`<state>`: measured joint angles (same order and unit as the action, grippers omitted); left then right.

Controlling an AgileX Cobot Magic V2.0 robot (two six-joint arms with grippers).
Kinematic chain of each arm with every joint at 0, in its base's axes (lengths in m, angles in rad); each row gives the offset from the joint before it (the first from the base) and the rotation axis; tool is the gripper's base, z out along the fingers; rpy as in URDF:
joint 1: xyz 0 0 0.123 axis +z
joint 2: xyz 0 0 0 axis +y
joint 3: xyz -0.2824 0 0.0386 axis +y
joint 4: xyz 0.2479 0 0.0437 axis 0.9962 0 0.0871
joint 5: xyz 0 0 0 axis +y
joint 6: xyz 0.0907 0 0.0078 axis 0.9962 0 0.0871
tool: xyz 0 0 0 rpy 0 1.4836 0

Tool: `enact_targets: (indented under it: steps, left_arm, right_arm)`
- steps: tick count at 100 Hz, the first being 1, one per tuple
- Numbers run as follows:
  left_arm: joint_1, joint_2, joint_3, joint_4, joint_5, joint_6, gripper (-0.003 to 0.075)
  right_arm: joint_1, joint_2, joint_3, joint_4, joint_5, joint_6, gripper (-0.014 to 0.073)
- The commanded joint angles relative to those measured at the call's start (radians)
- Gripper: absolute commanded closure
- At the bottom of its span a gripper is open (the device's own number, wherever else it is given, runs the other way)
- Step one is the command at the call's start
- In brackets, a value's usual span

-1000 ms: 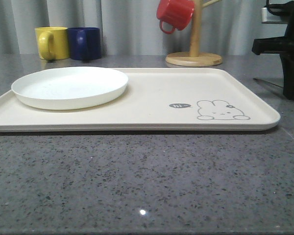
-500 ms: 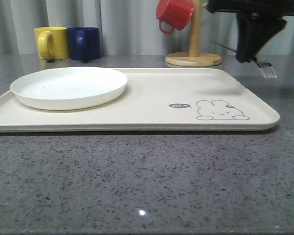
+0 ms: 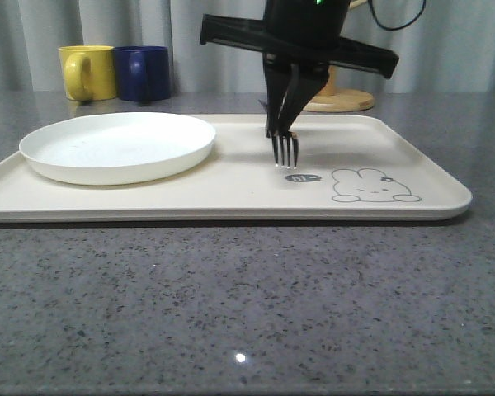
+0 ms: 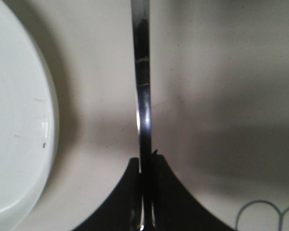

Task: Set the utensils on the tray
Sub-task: 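Lower the fork onto the tray beside the plate and open the right gripper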

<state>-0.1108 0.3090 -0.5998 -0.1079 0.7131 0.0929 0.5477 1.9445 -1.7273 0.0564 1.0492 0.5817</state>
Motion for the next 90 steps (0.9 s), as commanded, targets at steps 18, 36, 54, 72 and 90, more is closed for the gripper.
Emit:
enact_targets:
  steps: [18, 36, 54, 72, 90]
  left_arm:
    - [-0.006, 0.01, -0.024, -0.006, -0.074, -0.01, 0.0739]
    - [-0.006, 0.01, -0.024, -0.006, -0.074, -0.01, 0.0739]
    - [-0.006, 0.01, -0.024, -0.006, -0.074, -0.01, 0.0739]
    - [-0.006, 0.01, -0.024, -0.006, -0.074, -0.01, 0.0739]
    - [-0.006, 0.01, -0.024, -0.006, -0.074, -0.01, 0.0739]
  right_arm:
    - [0.007, 0.003, -0.035, 0.003, -0.049, 0.037, 0.0648]
    - [0.007, 0.004, -0.035, 0.003, -0.05, 0.037, 0.0452]
    - [0.007, 0.003, -0.037, 0.003, -0.06, 0.037, 0.018]
    - [0.007, -0.022, -0.069, -0.001, -0.053, 0.028, 0.018]
    - [-0.004, -0.1, -0.082, -0.056, 0.017, -0.085, 0.018]
